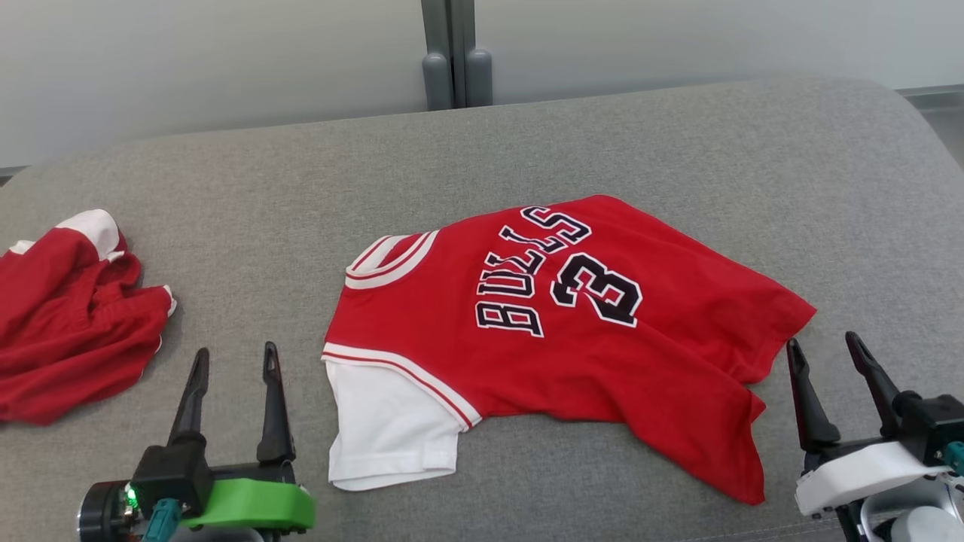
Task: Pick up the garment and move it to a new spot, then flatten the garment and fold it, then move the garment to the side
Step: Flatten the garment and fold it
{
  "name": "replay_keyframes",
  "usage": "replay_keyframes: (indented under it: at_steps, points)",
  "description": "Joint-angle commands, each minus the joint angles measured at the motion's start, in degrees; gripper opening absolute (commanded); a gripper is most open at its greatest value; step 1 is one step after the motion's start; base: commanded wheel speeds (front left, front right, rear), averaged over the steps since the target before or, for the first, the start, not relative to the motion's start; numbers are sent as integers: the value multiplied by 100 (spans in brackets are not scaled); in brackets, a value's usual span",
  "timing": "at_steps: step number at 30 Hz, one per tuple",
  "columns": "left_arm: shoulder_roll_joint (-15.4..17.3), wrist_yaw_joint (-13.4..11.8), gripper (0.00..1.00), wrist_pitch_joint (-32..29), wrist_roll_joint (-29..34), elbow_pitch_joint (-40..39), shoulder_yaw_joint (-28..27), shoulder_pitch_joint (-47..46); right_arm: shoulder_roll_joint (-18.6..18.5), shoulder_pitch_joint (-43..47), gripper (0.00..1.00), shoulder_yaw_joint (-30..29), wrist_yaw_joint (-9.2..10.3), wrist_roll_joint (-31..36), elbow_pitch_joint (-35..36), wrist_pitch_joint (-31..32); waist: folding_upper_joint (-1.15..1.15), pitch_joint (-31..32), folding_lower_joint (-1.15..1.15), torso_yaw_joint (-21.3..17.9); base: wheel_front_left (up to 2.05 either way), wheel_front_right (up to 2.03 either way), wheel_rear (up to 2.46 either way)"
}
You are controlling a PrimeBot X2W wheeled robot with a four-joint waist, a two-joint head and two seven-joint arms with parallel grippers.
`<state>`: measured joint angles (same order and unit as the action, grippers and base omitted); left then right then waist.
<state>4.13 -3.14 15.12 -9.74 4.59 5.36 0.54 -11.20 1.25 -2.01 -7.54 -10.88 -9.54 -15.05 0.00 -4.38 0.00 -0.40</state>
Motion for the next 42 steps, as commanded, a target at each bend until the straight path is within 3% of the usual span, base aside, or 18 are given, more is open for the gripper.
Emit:
replay_keyframes:
  at_steps: [1, 13, 28, 29, 30, 42]
  points:
    - [-23, -31, 100, 3, 65, -61, -85, 110, -62, -150, 100, -26, 10, 31, -96, -7, 0, -21, 0, 39, 0, 0, 0]
    - [-105, 84, 100, 4, 174, -144, -120, -31, -597, -1414, 100, -132, 10, 85, -1539, 305, 0, -340, 0, 431, 0, 0, 0]
    - [-121, -67, 100, 3, 75, -181, 99, -297, -897, -2521, 100, 226, 10, -364, -3974, 341, 0, -808, 0, 749, 0, 0, 0]
    - [-121, -85, 100, 4, 79, -180, 116, -313, -901, -2591, 36, 299, 10, -444, -4075, 324, 0, -831, 0, 758, 0, 0, 0]
    - [-121, -98, 100, 4, 77, -176, 132, -320, -909, -2647, 0, 355, 10, -499, -4154, 306, 0, -841, 0, 764, 0, 0, 0]
    - [-120, -165, 100, 4, -68, -88, 300, -424, -1368, -3659, 0, 805, 10, -783, -4419, 30, 0, -887, 0, 929, 0, 0, 0]
